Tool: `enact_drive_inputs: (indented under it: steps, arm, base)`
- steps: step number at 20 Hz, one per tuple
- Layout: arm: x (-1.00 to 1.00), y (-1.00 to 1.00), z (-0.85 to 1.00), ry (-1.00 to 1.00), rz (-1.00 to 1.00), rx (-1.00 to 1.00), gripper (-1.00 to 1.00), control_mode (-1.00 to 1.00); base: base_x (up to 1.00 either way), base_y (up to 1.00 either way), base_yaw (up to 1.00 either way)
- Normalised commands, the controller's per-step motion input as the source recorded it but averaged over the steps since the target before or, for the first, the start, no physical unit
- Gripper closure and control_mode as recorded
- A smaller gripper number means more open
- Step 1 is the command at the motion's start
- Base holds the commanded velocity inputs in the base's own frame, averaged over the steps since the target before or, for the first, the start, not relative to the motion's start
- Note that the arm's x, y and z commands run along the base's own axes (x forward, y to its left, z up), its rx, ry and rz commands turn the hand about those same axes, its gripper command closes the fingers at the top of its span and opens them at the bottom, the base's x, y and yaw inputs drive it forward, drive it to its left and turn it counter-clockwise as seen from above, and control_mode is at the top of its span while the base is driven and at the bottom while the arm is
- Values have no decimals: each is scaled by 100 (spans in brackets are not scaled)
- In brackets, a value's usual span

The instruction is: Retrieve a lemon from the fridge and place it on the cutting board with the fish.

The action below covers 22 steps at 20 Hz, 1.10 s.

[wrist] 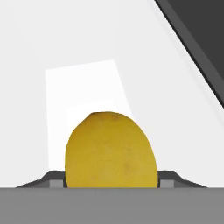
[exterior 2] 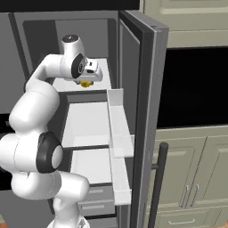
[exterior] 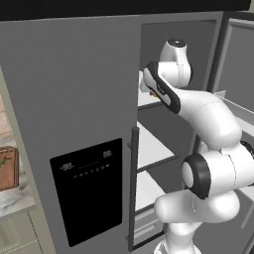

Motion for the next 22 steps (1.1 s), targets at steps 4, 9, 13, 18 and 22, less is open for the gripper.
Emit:
enact_drive_inputs:
  steps: [4, 9, 13, 18, 22]
  arm:
    - [-37, 0, 0, -2, 0, 0, 100, -100]
    - [-82, 0, 25, -4, 0, 0, 100, -100]
    - [-98, 0, 38, 0, 0, 0, 100, -100]
    - [-100, 0, 28, 0, -8, 2, 100, -100]
    - [-100, 0, 1, 0, -11, 4, 100, -100]
  base:
    - [0, 0, 0]
    - [0, 0, 0]
    - [0, 0, 0]
    - [0, 0, 0]
    - [0, 0, 0]
